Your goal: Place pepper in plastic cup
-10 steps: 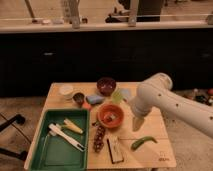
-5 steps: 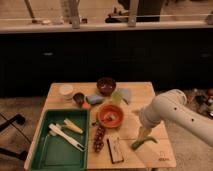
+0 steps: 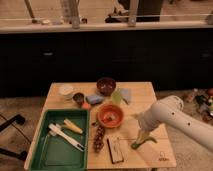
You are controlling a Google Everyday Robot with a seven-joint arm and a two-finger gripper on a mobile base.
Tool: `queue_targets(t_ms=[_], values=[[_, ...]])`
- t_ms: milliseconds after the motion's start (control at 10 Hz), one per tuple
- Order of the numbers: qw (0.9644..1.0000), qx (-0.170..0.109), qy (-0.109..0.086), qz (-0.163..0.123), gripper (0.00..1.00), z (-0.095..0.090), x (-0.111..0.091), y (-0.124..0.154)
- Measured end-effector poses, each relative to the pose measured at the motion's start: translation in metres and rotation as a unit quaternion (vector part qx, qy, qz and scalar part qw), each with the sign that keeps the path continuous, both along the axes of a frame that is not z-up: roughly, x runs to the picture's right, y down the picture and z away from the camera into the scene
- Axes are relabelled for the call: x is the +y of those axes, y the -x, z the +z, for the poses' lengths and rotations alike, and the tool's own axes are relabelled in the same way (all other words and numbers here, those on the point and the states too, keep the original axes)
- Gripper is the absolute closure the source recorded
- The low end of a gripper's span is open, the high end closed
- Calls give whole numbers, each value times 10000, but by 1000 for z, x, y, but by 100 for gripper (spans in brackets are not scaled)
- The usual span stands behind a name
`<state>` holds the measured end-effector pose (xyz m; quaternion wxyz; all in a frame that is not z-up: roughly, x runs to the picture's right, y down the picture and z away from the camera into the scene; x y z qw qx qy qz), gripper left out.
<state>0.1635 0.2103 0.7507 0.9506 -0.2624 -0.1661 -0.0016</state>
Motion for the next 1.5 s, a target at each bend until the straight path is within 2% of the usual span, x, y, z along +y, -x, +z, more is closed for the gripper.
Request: queue_targets(t_ms=[600,1000,1500], values=[[9996,-26,207,203,20,7,35,-13],[9984,-13,269,501,20,15,55,-31],[9971,-23,304,697,20,31,62,-42]])
